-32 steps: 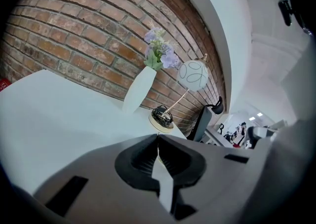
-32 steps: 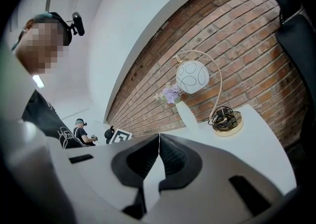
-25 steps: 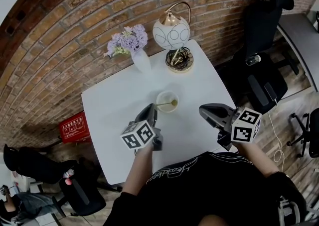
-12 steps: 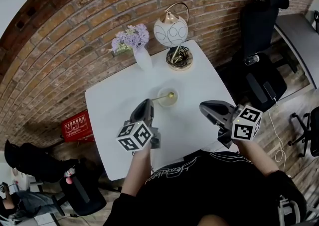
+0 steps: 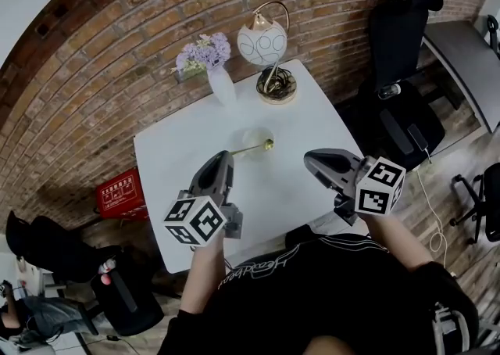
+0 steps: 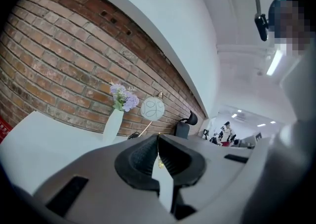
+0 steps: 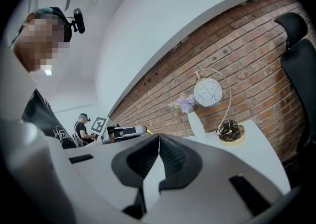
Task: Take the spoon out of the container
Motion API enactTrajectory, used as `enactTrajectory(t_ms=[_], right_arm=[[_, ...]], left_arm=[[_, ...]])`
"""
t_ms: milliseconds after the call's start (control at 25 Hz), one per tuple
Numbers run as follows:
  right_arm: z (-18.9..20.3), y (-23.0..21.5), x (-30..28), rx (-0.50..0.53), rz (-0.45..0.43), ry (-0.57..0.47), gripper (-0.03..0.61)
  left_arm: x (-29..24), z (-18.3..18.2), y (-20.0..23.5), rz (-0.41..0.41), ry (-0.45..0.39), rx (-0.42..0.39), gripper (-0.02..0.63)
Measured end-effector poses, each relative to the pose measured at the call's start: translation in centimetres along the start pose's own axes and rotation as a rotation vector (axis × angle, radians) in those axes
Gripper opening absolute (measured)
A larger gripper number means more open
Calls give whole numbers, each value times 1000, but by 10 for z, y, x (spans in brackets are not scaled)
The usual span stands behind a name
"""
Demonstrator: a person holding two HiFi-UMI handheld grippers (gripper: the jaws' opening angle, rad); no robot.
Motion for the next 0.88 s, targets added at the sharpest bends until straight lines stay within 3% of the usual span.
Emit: enactTrajectory(t_ms=[480,880], right_arm=[[12,29,9,24,2,-28,-3],[25,41,16,28,-2,-24,-3]], left_arm=[[45,14,-43,90,76,-34,8],[55,32,-59,120,115,-48,8]])
Point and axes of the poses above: the fingertips, and each gripper's own axes: x backward along the fingers, y to its left, z out of its underside, the point moved 7 cm from there along x, backward along the fingers, and after that the axes turned 5 degrees about y, right-handed, at the moved point
